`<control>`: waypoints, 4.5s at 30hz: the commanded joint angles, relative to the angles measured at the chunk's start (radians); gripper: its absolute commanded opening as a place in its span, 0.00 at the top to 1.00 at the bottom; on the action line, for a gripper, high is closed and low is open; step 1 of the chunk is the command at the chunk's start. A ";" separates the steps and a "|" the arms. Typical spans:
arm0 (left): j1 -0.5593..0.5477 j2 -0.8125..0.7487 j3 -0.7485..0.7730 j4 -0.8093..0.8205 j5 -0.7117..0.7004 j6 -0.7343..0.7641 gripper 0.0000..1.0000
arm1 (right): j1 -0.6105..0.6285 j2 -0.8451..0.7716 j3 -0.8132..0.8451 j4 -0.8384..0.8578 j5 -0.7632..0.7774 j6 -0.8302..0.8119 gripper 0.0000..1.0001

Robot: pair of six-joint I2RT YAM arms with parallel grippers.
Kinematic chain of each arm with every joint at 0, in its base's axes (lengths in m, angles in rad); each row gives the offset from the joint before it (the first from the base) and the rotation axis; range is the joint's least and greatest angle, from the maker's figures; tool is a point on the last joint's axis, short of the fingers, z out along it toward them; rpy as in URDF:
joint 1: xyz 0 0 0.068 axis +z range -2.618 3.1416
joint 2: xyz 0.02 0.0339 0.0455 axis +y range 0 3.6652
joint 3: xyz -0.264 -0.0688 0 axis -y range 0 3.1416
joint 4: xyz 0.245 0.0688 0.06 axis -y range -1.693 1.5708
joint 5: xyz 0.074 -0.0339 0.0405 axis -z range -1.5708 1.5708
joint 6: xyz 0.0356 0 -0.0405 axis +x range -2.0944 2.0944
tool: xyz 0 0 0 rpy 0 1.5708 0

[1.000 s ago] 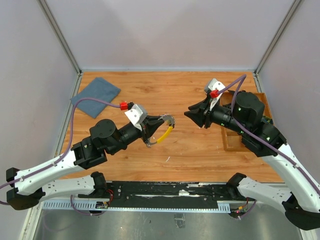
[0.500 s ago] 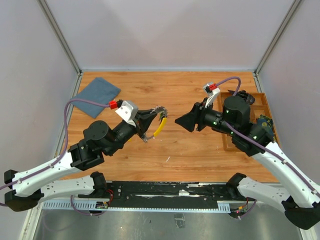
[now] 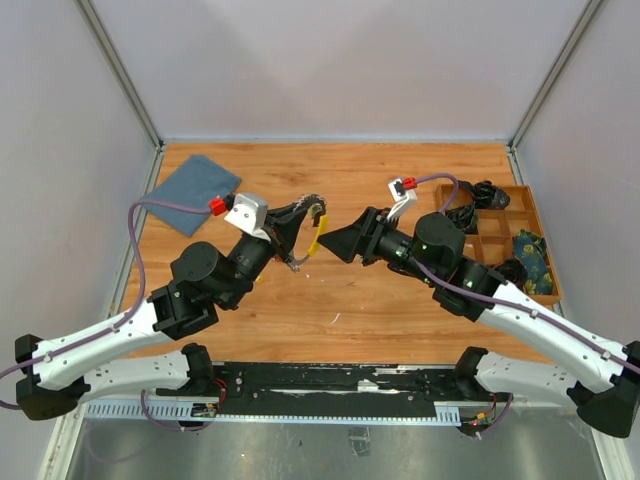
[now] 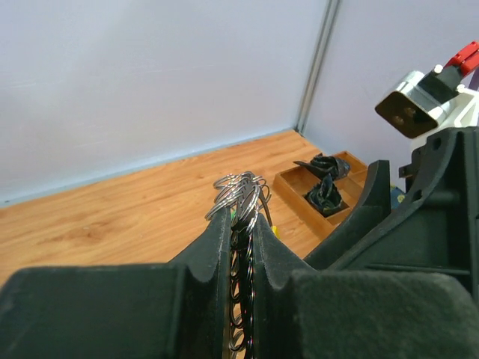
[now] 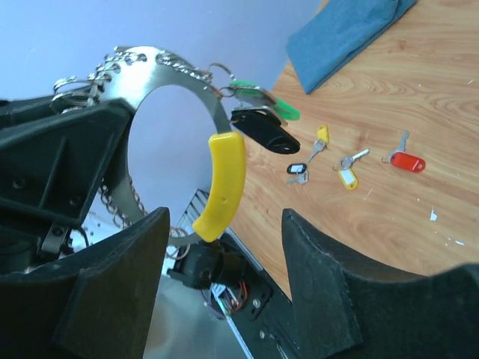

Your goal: Put the keys on the keyring

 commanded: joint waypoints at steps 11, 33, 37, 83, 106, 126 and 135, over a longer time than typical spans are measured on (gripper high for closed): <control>-0.005 0.015 -0.010 0.106 -0.045 0.000 1.00 | 0.052 0.152 0.087 0.074 0.086 0.093 0.57; -0.004 -0.058 0.057 -0.048 0.306 -0.109 0.50 | 0.050 0.097 0.073 0.239 0.119 -0.557 1.00; -0.005 -0.086 0.091 -0.131 0.355 -0.138 0.48 | 0.026 0.055 0.062 0.201 0.034 -0.923 1.00; -0.006 -0.194 0.054 -0.295 0.150 -0.161 0.52 | 0.084 0.313 0.637 -1.204 0.224 -1.199 1.00; -0.005 -0.187 0.034 -0.324 0.230 -0.189 0.54 | 0.018 0.371 0.691 -1.267 0.111 -1.120 0.99; -0.005 -0.173 -0.024 -0.188 0.416 -0.123 0.68 | -0.192 0.245 0.743 -1.111 -0.253 -1.071 1.00; -0.031 -0.072 -0.054 -0.023 0.374 -0.076 0.70 | -0.360 0.271 0.765 -1.181 -0.467 -0.990 0.99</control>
